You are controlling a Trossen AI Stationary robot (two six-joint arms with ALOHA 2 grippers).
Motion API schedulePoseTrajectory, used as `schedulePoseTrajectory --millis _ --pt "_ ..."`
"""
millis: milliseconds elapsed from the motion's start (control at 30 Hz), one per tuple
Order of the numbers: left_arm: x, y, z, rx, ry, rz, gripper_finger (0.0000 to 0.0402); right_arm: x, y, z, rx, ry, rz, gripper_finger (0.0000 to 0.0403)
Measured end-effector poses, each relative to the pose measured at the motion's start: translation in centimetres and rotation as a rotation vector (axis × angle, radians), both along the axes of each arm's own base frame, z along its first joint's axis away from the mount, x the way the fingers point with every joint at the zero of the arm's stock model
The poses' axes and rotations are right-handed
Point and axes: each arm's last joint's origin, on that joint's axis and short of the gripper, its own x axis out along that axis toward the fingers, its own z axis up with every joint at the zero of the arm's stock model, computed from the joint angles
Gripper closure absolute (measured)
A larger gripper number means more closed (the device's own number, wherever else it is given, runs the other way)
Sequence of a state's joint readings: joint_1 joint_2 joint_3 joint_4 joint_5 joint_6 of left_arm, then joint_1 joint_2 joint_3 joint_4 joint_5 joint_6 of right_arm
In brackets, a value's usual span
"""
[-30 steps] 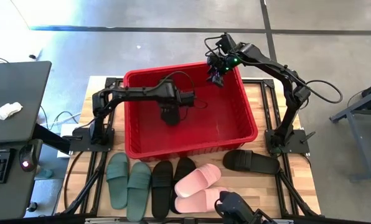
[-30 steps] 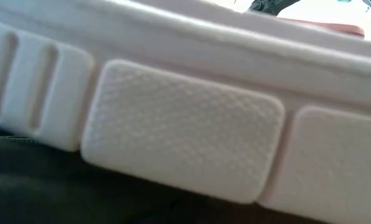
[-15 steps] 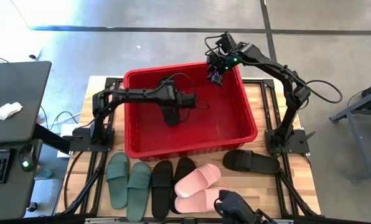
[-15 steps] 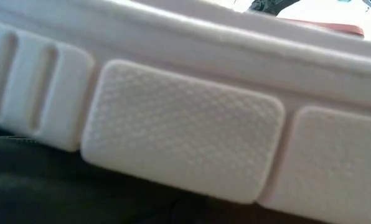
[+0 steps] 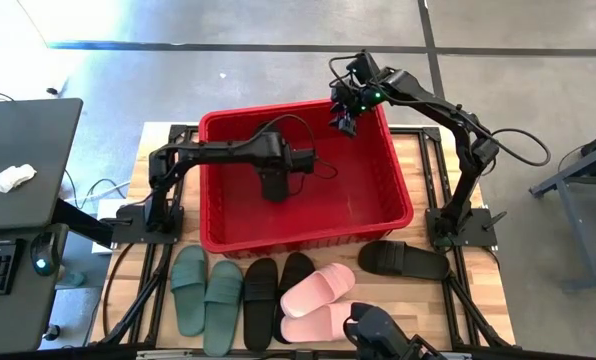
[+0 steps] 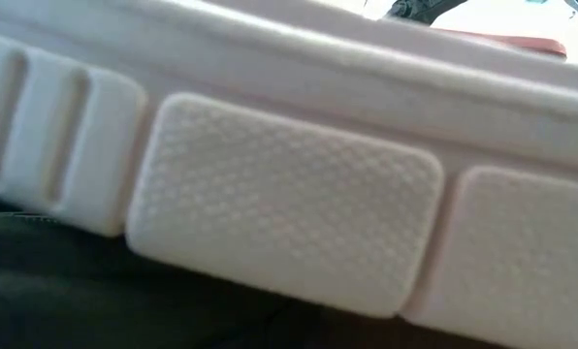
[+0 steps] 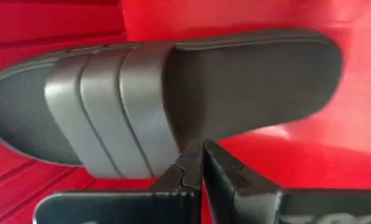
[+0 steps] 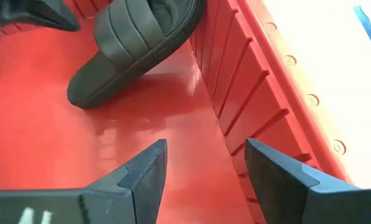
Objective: Pick and place slides into bin
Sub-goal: Adjust the black slipper in the red bin
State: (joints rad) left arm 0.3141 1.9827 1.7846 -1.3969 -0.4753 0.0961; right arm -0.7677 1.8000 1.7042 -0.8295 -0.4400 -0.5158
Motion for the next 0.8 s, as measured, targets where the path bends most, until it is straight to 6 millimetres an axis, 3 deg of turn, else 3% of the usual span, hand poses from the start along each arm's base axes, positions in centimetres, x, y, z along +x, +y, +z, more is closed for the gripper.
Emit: schedulePoseTrajectory --millis 200,367,500,667,800 --pt "-0.2 -0.7 2.3 -0.044 0.015 -0.033 0.0401 0.0 0.0 0.0 -0.013 0.001 0.013 0.0197" --pt "0.1 -0.9 2.5 0.062 0.033 -0.058 0.0401 0.0 -0.1 0.0 -0.041 0.017 0.014 0.0197" --pt "0.5 -2.2 2.7 0.08 0.028 -0.091 0.0399 -0.2 -0.1 -0.1 -0.048 0.046 -0.005 0.0197" --pt "0.0 -4.1 4.7 0.104 -0.048 -0.113 0.0388 -0.3 0.0 -0.2 -0.032 0.055 -0.001 0.0197" --pt "-0.4 -4.2 4.7 0.118 -0.124 -0.087 0.0366 -0.4 0.0 -0.3 -0.025 0.059 0.004 0.0197"
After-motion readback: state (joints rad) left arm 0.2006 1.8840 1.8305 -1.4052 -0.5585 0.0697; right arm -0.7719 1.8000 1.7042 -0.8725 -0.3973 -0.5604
